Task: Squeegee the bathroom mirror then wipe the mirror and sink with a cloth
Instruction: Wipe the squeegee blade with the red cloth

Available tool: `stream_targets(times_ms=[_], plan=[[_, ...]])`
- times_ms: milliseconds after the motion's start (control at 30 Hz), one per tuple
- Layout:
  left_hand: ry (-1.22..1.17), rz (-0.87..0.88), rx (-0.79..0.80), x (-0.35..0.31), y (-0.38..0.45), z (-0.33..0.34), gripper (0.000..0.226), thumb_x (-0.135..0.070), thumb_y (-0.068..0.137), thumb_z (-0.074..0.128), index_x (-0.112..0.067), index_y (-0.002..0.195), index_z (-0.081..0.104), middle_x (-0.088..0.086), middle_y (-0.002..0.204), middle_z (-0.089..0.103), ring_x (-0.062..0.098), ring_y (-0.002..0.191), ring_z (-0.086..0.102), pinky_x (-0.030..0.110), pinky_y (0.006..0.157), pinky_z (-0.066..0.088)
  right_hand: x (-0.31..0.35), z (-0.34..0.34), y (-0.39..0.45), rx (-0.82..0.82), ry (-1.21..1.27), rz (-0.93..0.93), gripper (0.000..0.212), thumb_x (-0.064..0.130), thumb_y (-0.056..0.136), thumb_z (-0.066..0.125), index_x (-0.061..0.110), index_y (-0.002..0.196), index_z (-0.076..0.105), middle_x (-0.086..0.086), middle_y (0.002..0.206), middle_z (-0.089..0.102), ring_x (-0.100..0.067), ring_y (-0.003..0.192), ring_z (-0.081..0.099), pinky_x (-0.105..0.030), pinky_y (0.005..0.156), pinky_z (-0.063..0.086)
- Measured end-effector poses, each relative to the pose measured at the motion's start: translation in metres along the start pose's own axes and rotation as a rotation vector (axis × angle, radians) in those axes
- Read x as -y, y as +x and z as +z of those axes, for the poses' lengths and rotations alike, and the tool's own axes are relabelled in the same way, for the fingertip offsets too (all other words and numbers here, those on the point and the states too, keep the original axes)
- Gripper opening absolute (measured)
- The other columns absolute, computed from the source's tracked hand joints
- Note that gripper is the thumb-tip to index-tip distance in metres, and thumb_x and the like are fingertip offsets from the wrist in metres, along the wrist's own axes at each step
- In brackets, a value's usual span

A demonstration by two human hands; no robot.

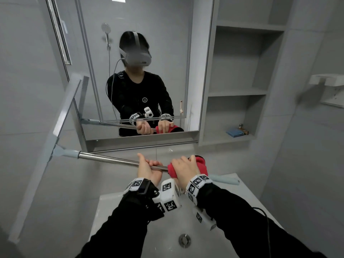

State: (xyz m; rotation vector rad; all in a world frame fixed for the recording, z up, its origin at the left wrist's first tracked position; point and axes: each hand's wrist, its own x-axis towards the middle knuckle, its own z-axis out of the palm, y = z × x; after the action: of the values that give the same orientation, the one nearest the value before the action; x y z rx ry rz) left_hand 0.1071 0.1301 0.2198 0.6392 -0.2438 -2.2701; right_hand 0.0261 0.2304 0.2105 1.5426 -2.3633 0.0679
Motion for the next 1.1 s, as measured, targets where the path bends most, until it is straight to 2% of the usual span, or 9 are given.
stream_targets(times_ms=[333, 467, 567, 700, 767, 867, 933, 1033, 1100], plan=[[-0.013, 0.013, -0.046, -0.026, 0.008, -0.008, 0.052, -0.055, 0.094, 0.036, -0.019, 0.059, 0.024, -0.008, 0.028, 0.024, 0.008, 0.021, 0.027, 0.024, 0.057, 0.035, 0.001, -0.001, -0.002, -0.110, -0.080, -0.044, 0.043, 0.040, 0.085, 0.051, 0.017, 0.121, 0.048, -0.004, 0.115, 0.056, -0.027, 0.108, 0.046, -0.043, 0.088, 0.031], [-0.010, 0.056, -0.047, -0.037, 0.010, -0.013, 0.052, -0.056, 0.093, 0.038, -0.019, 0.060, 0.025, -0.008, 0.030, 0.025, 0.008, 0.022, 0.027, 0.025, 0.061, 0.037, 0.001, -0.003, -0.007, -0.166, -0.084, -0.046, 0.052, 0.046, 0.080, 0.058, 0.016, 0.121, 0.052, -0.005, 0.120, 0.057, -0.028, 0.109, 0.050, -0.044, 0.086, 0.035], [-0.021, 0.063, -0.054, -0.047, 0.011, -0.019, 0.052, -0.057, 0.092, 0.040, -0.019, 0.060, 0.026, -0.008, 0.031, 0.026, 0.008, 0.024, 0.028, 0.025, 0.063, 0.037, -0.007, -0.003, -0.011, -0.108, -0.057, -0.082, 0.065, 0.054, 0.078, 0.060, 0.016, 0.128, 0.046, -0.006, 0.133, 0.046, -0.029, 0.118, 0.043, -0.044, 0.091, 0.031], [0.011, 0.050, -0.118, -0.053, 0.011, -0.027, 0.053, -0.060, 0.092, 0.037, -0.019, 0.060, 0.026, -0.008, 0.032, 0.028, 0.009, 0.023, 0.032, 0.025, 0.052, 0.038, -0.016, 0.000, -0.016, -0.018, -0.097, -0.109, 0.074, 0.065, 0.076, 0.055, 0.018, 0.132, 0.040, -0.002, 0.136, 0.043, -0.027, 0.120, 0.039, -0.044, 0.094, 0.027], [0.008, 0.050, -0.139, -0.052, 0.011, -0.030, 0.053, -0.060, 0.092, 0.035, -0.019, 0.060, 0.025, -0.008, 0.032, 0.027, 0.009, 0.023, 0.031, 0.026, 0.053, 0.039, -0.015, 0.003, -0.016, 0.011, -0.120, -0.116, 0.068, 0.062, 0.080, 0.052, 0.017, 0.130, 0.041, -0.003, 0.129, 0.051, -0.027, 0.116, 0.043, -0.045, 0.095, 0.027], [0.029, 0.058, -0.146, -0.050, 0.009, -0.031, 0.054, -0.060, 0.092, 0.035, -0.019, 0.059, 0.025, -0.008, 0.031, 0.027, 0.010, 0.023, 0.031, 0.029, 0.057, 0.042, -0.013, 0.005, -0.014, -0.001, -0.152, -0.145, 0.043, 0.042, 0.088, 0.050, 0.012, 0.119, 0.045, -0.007, 0.116, 0.059, -0.027, 0.106, 0.049, -0.042, 0.092, 0.029], [0.033, 0.065, -0.134, -0.048, 0.008, -0.030, 0.054, -0.060, 0.092, 0.036, -0.018, 0.060, 0.026, -0.008, 0.033, 0.029, 0.010, 0.021, 0.032, 0.030, 0.055, 0.040, -0.012, 0.007, -0.014, 0.007, -0.153, -0.158, 0.036, 0.034, 0.088, 0.049, 0.010, 0.115, 0.047, -0.009, 0.112, 0.060, -0.028, 0.103, 0.050, -0.040, 0.089, 0.030], [0.002, 0.111, -0.129, -0.049, 0.010, -0.029, 0.051, -0.059, 0.091, 0.042, -0.018, 0.064, 0.030, -0.008, 0.054, 0.028, 0.008, 0.024, 0.028, 0.027, 0.053, 0.040, -0.012, 0.007, -0.013, 0.030, -0.138, -0.146, 0.043, 0.042, 0.089, 0.048, 0.010, 0.118, 0.046, -0.008, 0.116, 0.058, -0.026, 0.107, 0.049, -0.041, 0.092, 0.028], [0.000, 0.147, -0.130, -0.053, 0.012, -0.031, 0.048, -0.057, 0.091, 0.043, -0.018, 0.066, 0.031, -0.007, 0.059, 0.027, 0.007, 0.027, 0.027, 0.025, 0.052, 0.038, -0.010, 0.006, -0.011, 0.068, -0.093, -0.129, 0.056, 0.053, 0.087, 0.049, 0.013, 0.125, 0.044, -0.006, 0.123, 0.055, -0.025, 0.114, 0.045, -0.042, 0.095, 0.027]])
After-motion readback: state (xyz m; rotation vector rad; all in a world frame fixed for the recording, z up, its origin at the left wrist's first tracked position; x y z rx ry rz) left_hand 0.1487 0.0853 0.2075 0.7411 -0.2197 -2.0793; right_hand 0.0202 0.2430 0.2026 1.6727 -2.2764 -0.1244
